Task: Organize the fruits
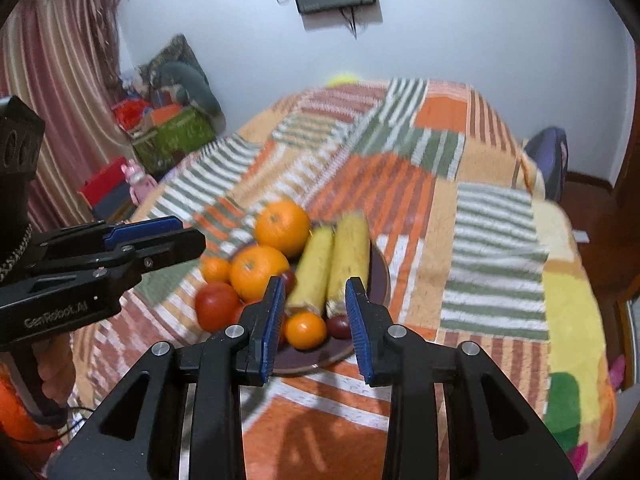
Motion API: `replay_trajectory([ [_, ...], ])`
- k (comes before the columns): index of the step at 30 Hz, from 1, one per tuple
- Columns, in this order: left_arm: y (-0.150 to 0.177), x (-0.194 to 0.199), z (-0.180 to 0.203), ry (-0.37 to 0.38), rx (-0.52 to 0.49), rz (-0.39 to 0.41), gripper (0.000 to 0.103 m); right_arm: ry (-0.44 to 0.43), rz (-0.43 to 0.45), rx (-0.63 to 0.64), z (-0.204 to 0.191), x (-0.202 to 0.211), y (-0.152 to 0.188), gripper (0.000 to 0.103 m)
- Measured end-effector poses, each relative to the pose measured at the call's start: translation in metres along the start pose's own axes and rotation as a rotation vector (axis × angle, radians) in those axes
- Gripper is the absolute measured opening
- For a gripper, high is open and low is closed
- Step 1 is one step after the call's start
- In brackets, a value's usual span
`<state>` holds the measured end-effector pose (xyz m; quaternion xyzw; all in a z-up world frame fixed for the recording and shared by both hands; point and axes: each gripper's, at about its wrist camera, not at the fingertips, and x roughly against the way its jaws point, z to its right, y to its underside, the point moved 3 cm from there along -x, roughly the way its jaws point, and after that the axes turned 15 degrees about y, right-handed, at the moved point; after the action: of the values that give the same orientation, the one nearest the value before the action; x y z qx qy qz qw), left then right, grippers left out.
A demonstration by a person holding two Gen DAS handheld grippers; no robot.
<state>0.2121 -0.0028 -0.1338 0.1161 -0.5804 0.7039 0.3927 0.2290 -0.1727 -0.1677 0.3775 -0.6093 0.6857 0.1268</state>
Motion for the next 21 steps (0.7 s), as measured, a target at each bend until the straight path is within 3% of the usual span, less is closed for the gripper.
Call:
replay_trajectory([
  [6, -0.013, 0.062, 0.023, -0.039, -0.057, 0.172, 0.035, 0.008, 0.133, -0.01, -0.008, 0.053, -0.015, 0.029],
  [17, -0.012, 0.145, 0.064, -0.065, -0.144, 0.375, 0.035, 0.042, 0.387, -0.016, -0.022, 0.145, -0.029, 0.029],
  [21, -0.007, 0.164, 0.073, -0.073, -0.157, 0.428, 0.046, 0.039, 0.428, -0.024, -0.023, 0.159, -0.029, 0.031],
])
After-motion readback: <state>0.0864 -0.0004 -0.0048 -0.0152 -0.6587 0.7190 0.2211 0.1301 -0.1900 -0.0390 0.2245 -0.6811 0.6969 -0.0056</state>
